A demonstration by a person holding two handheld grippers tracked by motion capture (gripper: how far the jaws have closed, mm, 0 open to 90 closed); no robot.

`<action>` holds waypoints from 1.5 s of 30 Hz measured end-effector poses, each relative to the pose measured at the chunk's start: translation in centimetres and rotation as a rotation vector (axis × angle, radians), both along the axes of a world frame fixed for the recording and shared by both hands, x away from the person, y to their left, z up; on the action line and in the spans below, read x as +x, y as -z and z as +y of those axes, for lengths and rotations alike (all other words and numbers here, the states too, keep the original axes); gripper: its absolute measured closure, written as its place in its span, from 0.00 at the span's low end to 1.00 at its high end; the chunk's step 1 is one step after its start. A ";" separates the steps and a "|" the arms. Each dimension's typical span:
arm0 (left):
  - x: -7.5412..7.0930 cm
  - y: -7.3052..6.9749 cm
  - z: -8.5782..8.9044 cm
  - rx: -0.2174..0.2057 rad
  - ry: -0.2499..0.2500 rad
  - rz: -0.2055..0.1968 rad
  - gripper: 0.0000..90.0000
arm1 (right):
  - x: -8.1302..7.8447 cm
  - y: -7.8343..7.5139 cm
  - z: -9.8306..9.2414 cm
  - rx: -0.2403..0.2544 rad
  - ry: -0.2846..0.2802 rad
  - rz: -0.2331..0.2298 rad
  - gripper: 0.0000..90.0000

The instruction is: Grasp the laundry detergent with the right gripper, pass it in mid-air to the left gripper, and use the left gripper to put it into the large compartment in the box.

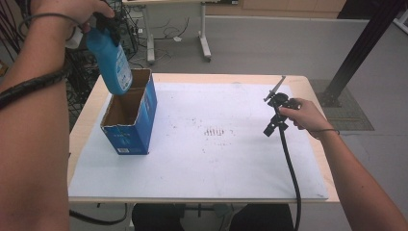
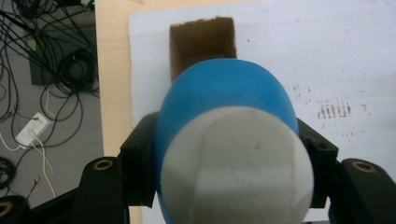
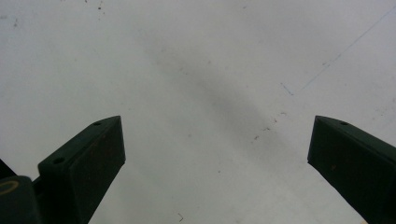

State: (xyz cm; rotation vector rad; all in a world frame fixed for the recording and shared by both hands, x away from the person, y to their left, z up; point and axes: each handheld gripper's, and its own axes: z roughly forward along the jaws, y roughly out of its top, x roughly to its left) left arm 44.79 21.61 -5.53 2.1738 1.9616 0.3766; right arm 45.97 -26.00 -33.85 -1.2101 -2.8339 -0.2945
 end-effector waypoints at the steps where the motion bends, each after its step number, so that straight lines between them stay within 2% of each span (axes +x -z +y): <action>1: 0.0 0.3 0.1 0.003 -0.003 0.000 0.42 | 0.0 0.0 0.0 0.002 0.000 0.000 0.04; 12: 0.4 3.8 0.5 0.032 -0.013 0.030 0.42 | -0.1 0.0 0.1 0.003 -0.005 -0.001 0.04; 27: 0.9 8.4 0.5 0.013 -0.020 0.071 0.42 | -0.1 0.0 0.3 0.001 -0.005 -0.002 0.04; 45: 0.9 12.3 0.8 0.011 -0.028 0.084 0.42 | -0.1 0.2 0.5 0.007 -0.011 0.000 0.04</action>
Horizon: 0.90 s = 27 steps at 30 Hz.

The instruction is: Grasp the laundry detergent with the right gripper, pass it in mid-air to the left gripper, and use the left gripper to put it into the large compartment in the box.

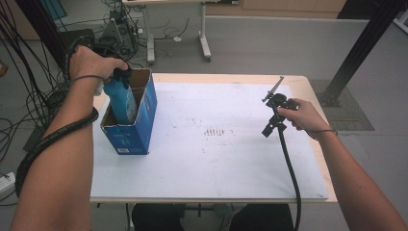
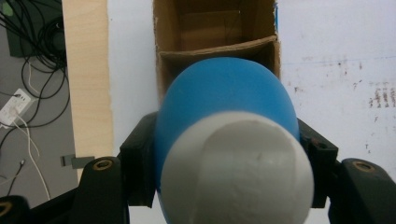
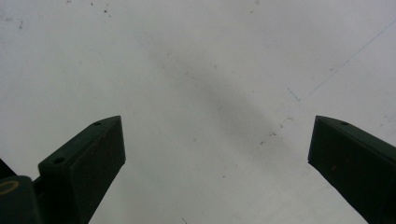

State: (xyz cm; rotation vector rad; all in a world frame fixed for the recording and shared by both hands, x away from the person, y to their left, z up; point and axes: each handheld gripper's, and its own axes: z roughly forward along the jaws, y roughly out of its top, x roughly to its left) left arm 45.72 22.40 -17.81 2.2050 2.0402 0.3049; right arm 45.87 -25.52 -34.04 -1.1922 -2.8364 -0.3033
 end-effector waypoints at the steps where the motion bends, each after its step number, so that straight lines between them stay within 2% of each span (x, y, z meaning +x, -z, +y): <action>1: 0.0 0.2 0.0 -0.001 0.000 0.002 0.42 | 0.0 0.0 0.0 0.000 -0.001 -0.002 0.04; 11: 0.1 2.0 -0.1 -0.004 0.009 0.007 0.42 | 0.0 0.1 0.1 0.006 0.001 0.001 0.04; 27: 0.2 5.0 -0.2 -0.010 -0.010 0.031 0.42 | 0.1 0.3 0.1 0.014 0.001 0.000 0.04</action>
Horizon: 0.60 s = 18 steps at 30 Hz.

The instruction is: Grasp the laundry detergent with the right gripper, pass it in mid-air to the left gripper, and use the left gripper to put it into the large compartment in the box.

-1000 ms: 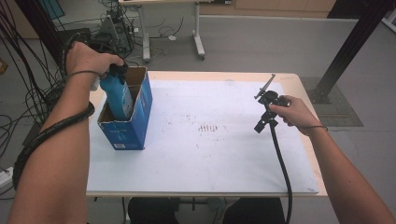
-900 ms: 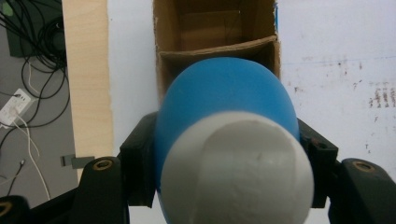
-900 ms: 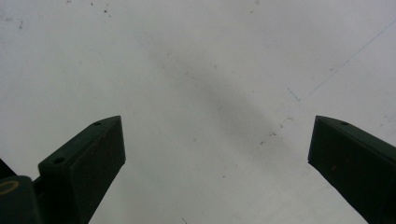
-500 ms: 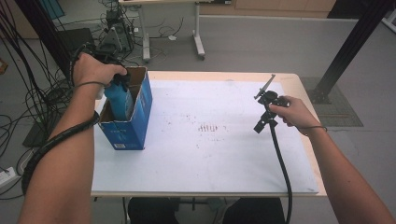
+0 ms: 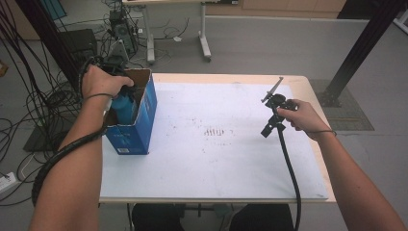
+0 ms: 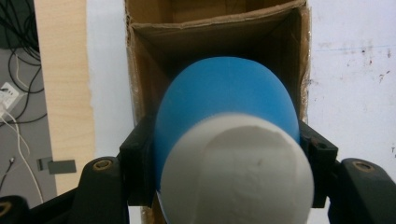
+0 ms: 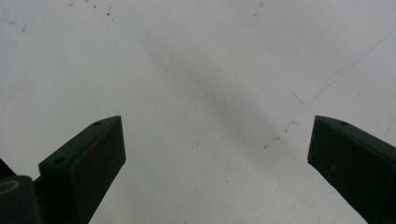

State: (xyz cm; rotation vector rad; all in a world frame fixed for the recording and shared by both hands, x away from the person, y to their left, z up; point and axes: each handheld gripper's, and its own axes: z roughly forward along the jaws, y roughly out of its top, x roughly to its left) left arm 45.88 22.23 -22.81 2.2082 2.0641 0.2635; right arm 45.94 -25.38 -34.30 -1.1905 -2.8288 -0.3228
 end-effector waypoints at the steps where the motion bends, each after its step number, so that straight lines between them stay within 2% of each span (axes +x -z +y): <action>1: 0.0 0.2 0.0 -0.003 -0.001 -0.003 0.42 | 0.0 0.0 0.0 0.000 0.001 0.001 0.04; 18: 0.1 2.3 -0.1 0.000 -0.001 0.017 0.42 | 0.0 0.0 -0.2 0.005 0.005 0.004 0.04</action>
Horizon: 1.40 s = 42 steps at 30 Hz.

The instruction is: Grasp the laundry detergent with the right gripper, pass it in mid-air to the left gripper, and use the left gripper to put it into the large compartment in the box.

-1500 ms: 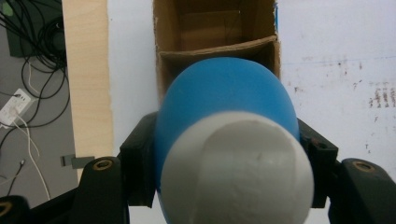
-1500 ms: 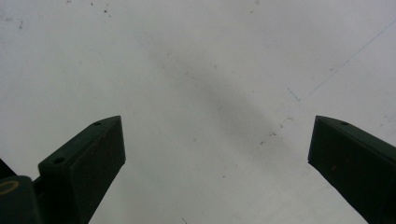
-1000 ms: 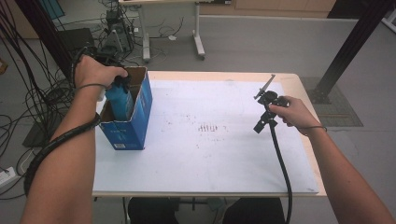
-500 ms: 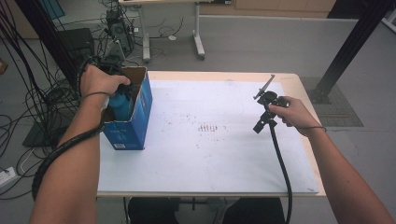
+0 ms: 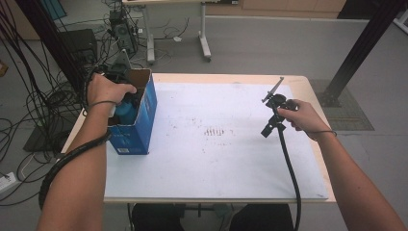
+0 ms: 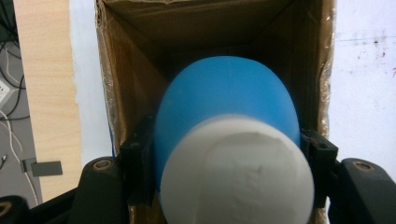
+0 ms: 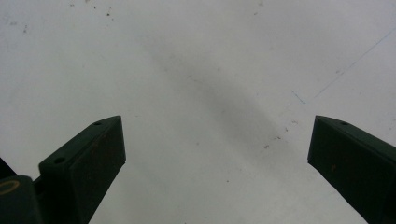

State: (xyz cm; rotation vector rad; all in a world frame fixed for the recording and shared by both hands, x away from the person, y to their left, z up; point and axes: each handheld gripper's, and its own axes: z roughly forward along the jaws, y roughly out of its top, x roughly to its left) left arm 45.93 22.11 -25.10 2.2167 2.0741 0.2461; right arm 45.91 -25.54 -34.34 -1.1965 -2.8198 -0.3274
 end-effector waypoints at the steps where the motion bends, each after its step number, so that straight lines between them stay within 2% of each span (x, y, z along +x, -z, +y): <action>1: 0.0 0.0 0.0 0.001 0.000 0.001 0.42 | 0.0 0.0 0.0 0.001 -0.001 0.000 0.04; 20: -0.3 1.8 0.2 -0.010 -0.008 0.021 0.42 | -0.1 0.0 0.1 -0.001 0.001 0.001 0.04; 42: -0.3 1.8 0.1 -0.004 -0.005 0.015 0.42 | 0.0 0.1 0.1 0.004 0.000 0.005 0.04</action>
